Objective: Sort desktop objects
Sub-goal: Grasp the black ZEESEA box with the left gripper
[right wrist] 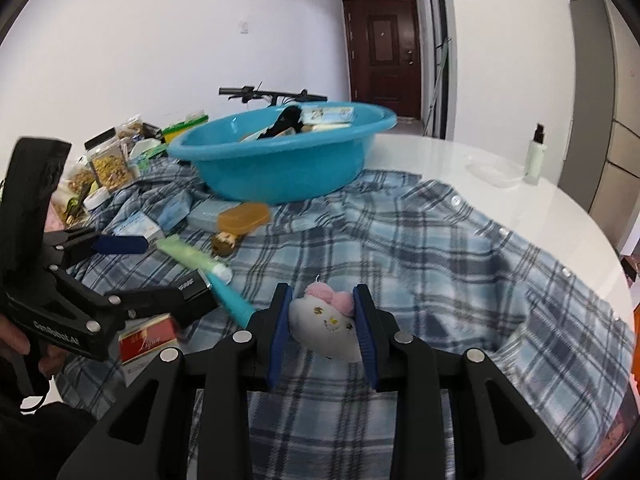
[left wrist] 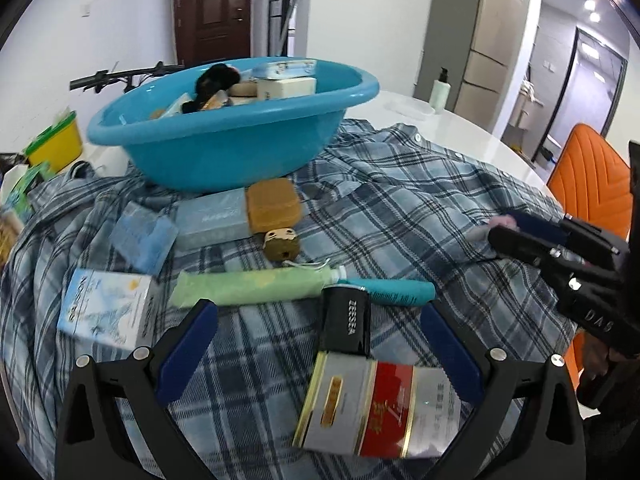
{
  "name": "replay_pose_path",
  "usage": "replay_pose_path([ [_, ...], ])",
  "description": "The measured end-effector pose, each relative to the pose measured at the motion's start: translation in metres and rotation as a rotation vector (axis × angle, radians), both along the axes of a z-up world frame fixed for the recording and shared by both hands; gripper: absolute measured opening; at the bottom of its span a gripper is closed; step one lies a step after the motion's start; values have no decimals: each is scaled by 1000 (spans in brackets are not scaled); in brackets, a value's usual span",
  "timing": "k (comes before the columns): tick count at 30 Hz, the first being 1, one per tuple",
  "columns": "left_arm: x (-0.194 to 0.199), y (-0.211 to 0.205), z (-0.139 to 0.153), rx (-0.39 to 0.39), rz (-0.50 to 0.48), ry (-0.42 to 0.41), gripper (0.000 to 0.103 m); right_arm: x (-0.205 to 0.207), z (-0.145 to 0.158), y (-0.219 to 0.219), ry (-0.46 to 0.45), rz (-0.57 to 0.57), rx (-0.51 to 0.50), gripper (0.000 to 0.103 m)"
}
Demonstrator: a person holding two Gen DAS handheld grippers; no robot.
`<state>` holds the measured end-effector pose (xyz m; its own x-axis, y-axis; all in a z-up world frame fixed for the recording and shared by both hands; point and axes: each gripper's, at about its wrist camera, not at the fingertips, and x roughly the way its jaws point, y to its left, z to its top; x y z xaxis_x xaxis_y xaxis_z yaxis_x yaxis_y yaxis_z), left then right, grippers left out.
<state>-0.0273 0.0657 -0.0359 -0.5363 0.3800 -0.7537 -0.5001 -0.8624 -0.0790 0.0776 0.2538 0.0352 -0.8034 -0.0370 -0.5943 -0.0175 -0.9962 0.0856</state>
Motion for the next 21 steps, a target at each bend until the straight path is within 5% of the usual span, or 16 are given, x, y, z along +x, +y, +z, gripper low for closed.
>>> replay_pose_path([
  [8,-12,12,-18,-12,-34,-64,79,-2,-1,17,-5,-40,-33,30],
  [13,-14,14,-23,-31,-39,-77,44,-2,-3,20,-11,-45,-42,30],
  [16,-13,14,-22,-24,-45,-75,34,-2,-4,20,-12,-45,-43,30],
  [21,-9,11,-17,-34,-39,-42,34,-2,-4,20,-11,-46,-42,30],
])
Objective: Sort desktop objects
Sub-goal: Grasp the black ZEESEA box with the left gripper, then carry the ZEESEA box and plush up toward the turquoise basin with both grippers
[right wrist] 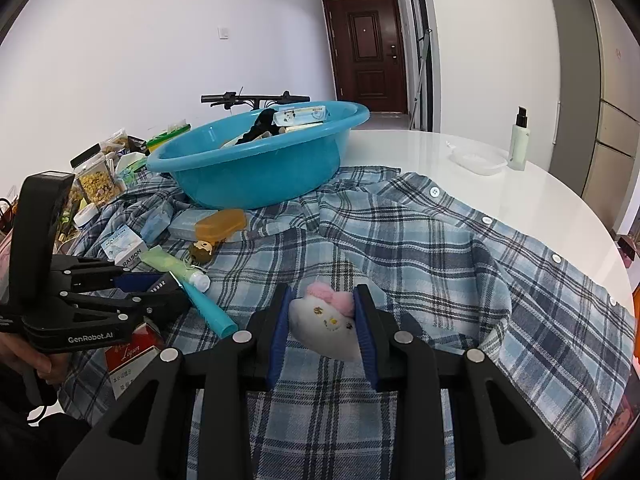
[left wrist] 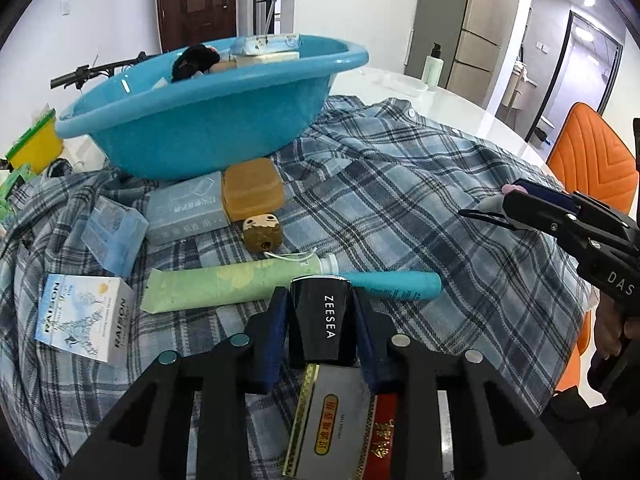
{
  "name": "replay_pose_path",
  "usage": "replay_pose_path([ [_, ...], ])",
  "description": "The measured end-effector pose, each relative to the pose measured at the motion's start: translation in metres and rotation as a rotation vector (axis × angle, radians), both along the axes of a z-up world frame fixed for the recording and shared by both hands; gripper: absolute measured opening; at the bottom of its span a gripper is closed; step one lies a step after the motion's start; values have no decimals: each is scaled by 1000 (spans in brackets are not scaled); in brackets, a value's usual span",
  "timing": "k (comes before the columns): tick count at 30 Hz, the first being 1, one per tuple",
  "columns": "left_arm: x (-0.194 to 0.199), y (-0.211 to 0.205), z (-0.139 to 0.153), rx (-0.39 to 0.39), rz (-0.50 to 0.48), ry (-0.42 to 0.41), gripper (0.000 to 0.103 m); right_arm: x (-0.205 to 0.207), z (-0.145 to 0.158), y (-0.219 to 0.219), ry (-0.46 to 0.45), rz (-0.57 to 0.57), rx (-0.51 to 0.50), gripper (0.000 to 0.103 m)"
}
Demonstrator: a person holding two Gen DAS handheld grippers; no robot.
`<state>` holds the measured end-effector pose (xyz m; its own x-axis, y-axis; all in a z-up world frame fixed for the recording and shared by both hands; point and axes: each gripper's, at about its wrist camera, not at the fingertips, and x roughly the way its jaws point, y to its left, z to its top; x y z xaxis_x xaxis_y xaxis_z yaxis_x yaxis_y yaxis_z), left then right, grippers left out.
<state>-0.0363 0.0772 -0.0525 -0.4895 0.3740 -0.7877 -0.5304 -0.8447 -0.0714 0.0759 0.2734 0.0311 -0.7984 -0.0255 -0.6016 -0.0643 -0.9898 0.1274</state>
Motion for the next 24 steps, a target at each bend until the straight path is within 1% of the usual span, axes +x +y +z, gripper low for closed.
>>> replay_pose_path([
  [5,0,-11,7,11,40,25,34,0,1,-1,4,-2,0,30],
  [8,0,-21,10,16,82,41,34,0,3,-2,8,-1,2,30],
  [13,4,-34,19,15,154,100,34,-2,8,-7,24,2,12,30],
  [16,6,-43,25,37,192,124,34,-4,12,-11,34,7,17,30],
  [20,9,-54,36,64,250,174,34,-7,17,-16,49,17,26,30],
  [24,13,-59,49,84,274,227,34,-9,29,-24,80,31,47,30],
])
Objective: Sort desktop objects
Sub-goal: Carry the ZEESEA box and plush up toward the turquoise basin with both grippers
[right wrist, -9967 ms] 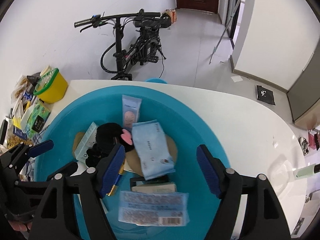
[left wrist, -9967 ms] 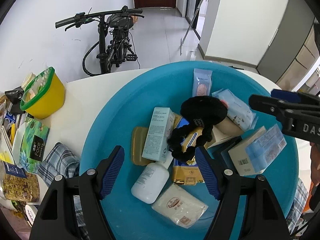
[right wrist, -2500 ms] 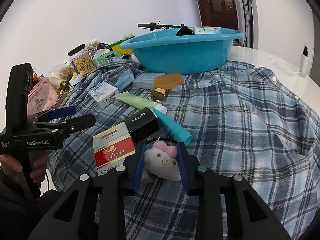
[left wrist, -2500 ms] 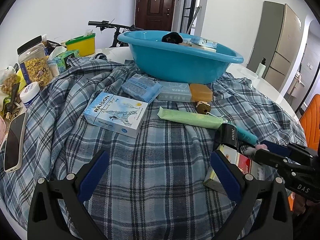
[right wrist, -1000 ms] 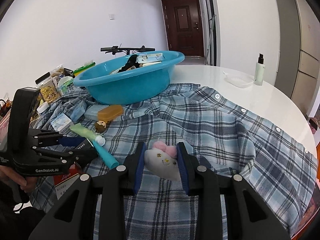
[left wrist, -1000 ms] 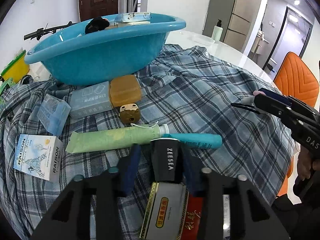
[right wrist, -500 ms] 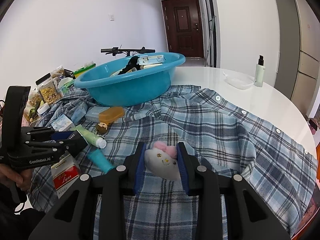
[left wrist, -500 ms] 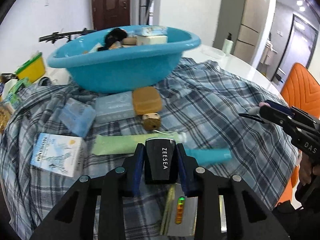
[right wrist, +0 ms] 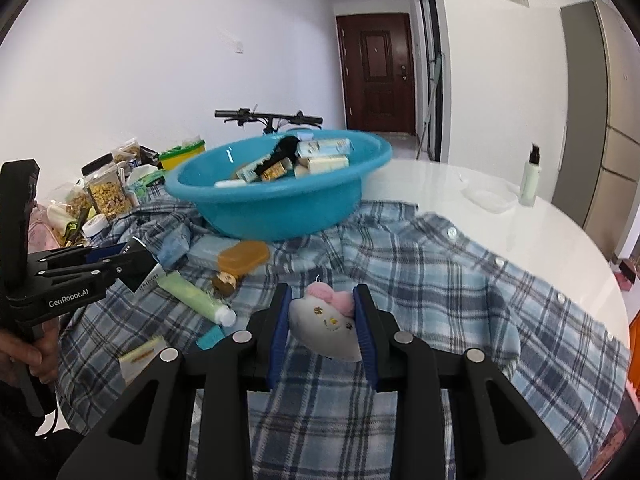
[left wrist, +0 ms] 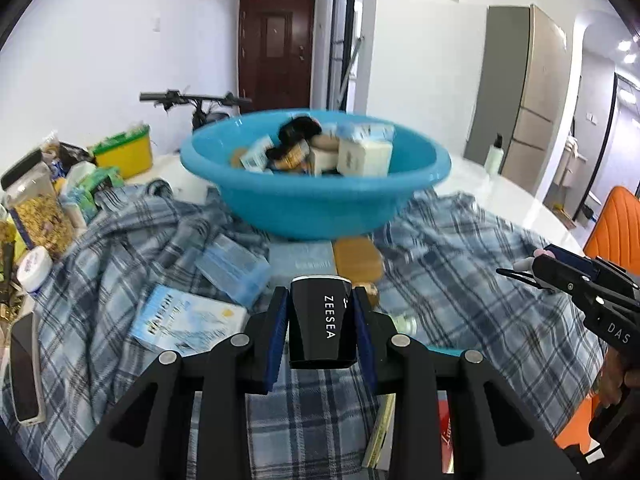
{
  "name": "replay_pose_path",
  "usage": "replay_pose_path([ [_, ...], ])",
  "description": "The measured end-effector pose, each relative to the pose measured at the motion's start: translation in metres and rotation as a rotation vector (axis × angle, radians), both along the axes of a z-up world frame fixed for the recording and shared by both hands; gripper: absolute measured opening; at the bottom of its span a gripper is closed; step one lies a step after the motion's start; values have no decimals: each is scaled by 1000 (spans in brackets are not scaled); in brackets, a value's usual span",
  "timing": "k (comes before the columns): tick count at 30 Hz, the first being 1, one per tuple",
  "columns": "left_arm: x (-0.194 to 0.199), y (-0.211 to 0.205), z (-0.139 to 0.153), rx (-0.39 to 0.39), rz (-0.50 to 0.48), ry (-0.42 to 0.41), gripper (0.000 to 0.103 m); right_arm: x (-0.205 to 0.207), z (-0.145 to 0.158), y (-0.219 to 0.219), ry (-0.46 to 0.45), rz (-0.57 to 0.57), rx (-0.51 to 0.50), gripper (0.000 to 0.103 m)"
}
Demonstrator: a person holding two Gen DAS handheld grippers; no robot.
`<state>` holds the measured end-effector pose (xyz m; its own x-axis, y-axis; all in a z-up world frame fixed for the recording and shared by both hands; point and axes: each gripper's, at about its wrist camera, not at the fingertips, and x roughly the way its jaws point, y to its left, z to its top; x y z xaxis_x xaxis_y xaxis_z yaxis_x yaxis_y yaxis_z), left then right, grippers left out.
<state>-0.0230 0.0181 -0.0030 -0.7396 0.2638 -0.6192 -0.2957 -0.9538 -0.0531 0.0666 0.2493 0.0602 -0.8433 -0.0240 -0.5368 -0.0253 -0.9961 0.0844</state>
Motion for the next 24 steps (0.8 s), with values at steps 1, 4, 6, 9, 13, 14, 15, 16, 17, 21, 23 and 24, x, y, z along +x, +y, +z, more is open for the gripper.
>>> replay_pose_path([
  [1,1,-1,3,0,4,13,34,0,3,-2,9,3,7,30],
  [4,2,-5,12,8,14,43,34,-1,14,-7,39,10,31,30],
  [6,2,-6,19,14,18,62,34,-3,20,-10,56,17,40,30],
  [9,3,-8,29,21,25,94,34,-5,29,-14,81,20,59,30],
  [13,3,-10,44,27,31,139,34,-7,42,-17,117,20,80,30],
  [14,3,-11,48,29,34,150,34,-7,46,-17,125,20,85,30],
  [15,3,-11,52,32,35,161,34,-8,49,-18,135,19,90,30],
  [16,3,-12,55,35,37,167,34,-8,54,-18,147,17,94,30],
  [17,3,-12,59,39,39,177,34,-8,58,-19,157,16,96,30],
  [21,4,-12,75,51,45,216,34,-9,72,-21,199,16,106,30],
  [23,5,-13,81,54,47,236,34,-9,78,-24,217,21,120,30],
  [24,6,-13,84,55,48,244,34,-9,80,-25,224,23,128,30],
])
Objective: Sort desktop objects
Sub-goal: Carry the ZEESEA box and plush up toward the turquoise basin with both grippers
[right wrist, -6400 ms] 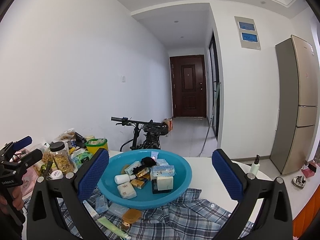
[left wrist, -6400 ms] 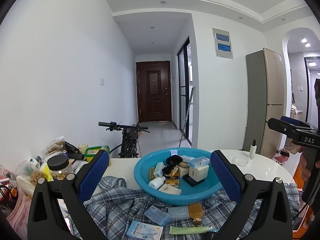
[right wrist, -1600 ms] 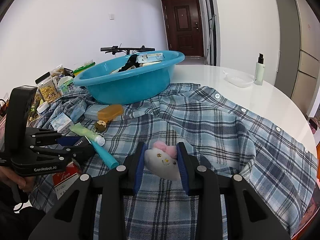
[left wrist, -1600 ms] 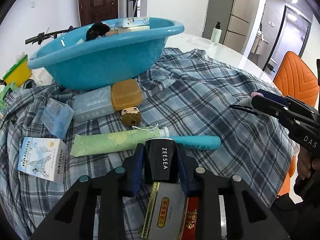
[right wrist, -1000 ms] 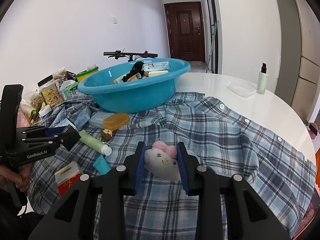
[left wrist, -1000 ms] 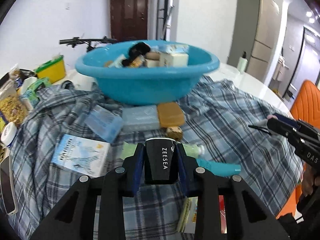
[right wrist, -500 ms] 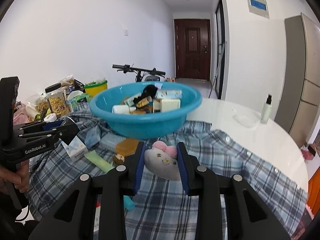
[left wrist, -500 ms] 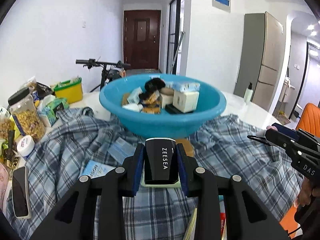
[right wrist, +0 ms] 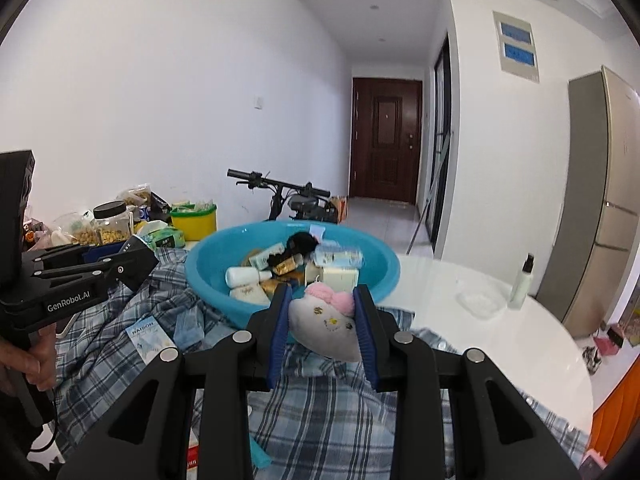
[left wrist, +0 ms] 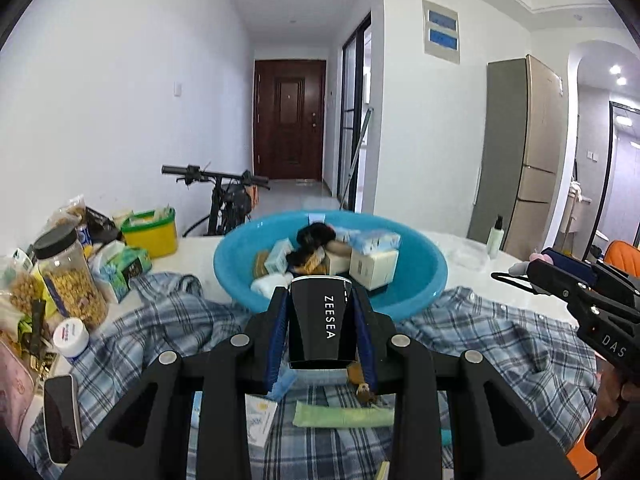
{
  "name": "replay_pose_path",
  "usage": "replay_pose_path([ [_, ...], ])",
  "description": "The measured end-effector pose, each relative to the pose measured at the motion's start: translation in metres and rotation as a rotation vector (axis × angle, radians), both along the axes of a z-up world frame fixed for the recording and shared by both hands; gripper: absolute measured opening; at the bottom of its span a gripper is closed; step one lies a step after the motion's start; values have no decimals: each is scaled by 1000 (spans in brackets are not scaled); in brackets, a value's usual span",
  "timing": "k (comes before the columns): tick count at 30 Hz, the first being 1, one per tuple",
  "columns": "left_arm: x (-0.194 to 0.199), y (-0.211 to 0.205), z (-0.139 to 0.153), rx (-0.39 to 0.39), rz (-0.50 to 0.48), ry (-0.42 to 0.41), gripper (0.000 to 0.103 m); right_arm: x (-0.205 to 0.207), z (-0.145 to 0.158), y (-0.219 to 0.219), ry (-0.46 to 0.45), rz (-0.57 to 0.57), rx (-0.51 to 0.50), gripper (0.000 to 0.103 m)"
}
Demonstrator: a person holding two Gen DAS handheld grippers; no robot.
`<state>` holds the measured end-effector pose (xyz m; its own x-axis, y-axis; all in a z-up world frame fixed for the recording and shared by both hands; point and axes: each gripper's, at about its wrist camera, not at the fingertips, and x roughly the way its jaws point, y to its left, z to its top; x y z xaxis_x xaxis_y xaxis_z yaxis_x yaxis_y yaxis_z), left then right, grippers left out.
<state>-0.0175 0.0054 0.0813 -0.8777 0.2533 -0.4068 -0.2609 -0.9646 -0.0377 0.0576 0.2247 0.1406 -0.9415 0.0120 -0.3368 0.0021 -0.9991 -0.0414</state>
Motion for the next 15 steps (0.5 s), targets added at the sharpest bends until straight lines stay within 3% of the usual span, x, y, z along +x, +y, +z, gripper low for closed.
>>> replay_pose_path([
  [15,8,9,39,14,-12,94,34,0,35,-12,103,18,2,30],
])
